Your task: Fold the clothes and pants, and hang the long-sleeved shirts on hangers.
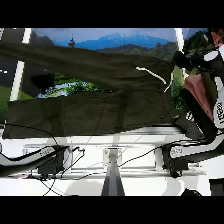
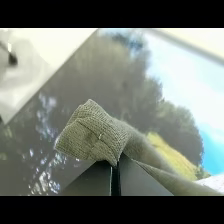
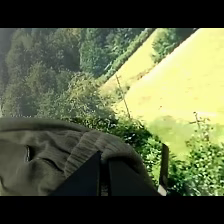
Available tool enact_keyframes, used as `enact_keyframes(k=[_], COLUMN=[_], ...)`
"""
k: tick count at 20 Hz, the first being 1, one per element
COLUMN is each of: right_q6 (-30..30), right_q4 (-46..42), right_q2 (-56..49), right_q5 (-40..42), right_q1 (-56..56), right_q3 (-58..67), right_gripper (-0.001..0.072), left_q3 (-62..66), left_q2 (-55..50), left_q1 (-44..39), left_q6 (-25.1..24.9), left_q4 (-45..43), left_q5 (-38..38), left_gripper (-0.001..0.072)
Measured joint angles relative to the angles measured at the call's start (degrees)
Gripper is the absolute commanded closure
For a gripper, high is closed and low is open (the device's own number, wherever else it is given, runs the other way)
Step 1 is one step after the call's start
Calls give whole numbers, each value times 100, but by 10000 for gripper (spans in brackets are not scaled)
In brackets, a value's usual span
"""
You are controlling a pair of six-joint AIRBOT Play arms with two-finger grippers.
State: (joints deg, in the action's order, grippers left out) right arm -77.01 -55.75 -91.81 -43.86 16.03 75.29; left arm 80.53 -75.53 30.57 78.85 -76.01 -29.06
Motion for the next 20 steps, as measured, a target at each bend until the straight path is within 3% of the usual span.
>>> enact_keyframes(k=[6,9,20], right_q6=[2,2,0], right_q4=[-37,-98,-177], right_q2=[22,22,9], right_q5=[-133,-157,-22], right_q1=[-4,-4,-4], right_q3=[7,9,9], right_gripper=[678,679,679], left_q3=[-527,-946,-1213], left_q2=[-457,-793,-1191], left_q1=[310,505,636], left_q6=[391,474,535], left_q4=[-1084,-1274,-1370], left_q5=[-1615,-1976,-1392], left_gripper=[686,686,685])
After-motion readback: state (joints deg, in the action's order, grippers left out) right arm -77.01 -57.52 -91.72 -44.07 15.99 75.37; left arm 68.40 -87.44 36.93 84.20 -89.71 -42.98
